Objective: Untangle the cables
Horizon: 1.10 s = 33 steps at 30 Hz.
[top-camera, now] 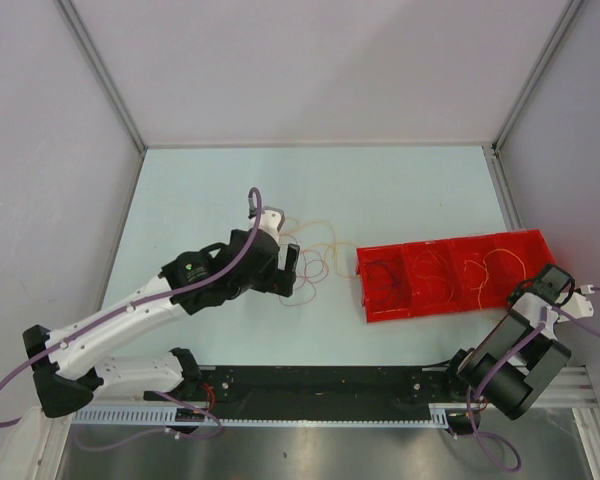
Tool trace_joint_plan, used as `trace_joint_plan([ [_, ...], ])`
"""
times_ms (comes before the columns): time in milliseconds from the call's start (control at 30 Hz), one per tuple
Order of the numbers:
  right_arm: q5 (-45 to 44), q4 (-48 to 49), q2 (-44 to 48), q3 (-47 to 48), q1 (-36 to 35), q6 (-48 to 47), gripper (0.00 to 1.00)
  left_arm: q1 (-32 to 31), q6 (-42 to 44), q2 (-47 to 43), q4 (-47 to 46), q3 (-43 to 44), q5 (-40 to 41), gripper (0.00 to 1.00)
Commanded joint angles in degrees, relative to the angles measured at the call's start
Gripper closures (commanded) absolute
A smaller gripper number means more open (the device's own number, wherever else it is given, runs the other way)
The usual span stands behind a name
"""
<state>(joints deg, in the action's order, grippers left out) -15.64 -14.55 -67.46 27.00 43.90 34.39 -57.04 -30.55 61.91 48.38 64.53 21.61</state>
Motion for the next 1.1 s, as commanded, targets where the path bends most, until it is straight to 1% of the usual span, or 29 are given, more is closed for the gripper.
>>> trace_joint_plan([
  [0, -0.45, 1.1, 0.57, -0.11, 0.4, -0.2, 1.0, 0.61, 1.28, -1.53, 0.22, -0.11, 1.95, 0.02],
  [167, -0.53, -1.36, 4.43, 0.07, 0.13, -0.29, 1.0, 0.96, 1.28, -2.32, 0.57, -0.11, 2.21, 0.02],
  [367, -0.09, -8.03, 11.64, 2.0, -1.53, 0.41, 1.0, 1.23, 1.28, -3.2, 1.89, 0.77, 3.0, 0.02],
  [500, 0.17, -14.01, 17.52, 6.02, -4.34, 1.64, 1.0, 1.4, 0.84, -4.69, 3.21, 1.38, 4.05, 0.02],
  [667, -0.62, -17.62, 20.26, 10.61, -9.35, 4.01, 1.0, 1.66, 0.14, -6.27, 4.09, 0.95, 5.29, 0.02],
  [800, -0.8, -15.87, 20.62, 12.81, -14.18, 3.93, 1.0, 1.84, -0.3, -7.5, 4.53, 0.6, 6.52, 0.02],
  [833, -1.75, -15.34, 19.83, 13.33, -16.45, 3.84, 1.0, 1.84, -0.39, -7.94, 4.62, 0.16, 7.04, 0.02],
  [967, -3.87, -10.77, 16.23, 14.04, -21.21, 1.91, 1.0, 2.02, -0.48, -9.7, 4.09, -1.25, 7.66, 0.03],
  [1067, -8.43, -7.35, 12.45, 14.04, -26.48, -0.36, 1.0, 2.02, -0.39, -11.19, 3.56, -2.57, 8.19, 0.03],
])
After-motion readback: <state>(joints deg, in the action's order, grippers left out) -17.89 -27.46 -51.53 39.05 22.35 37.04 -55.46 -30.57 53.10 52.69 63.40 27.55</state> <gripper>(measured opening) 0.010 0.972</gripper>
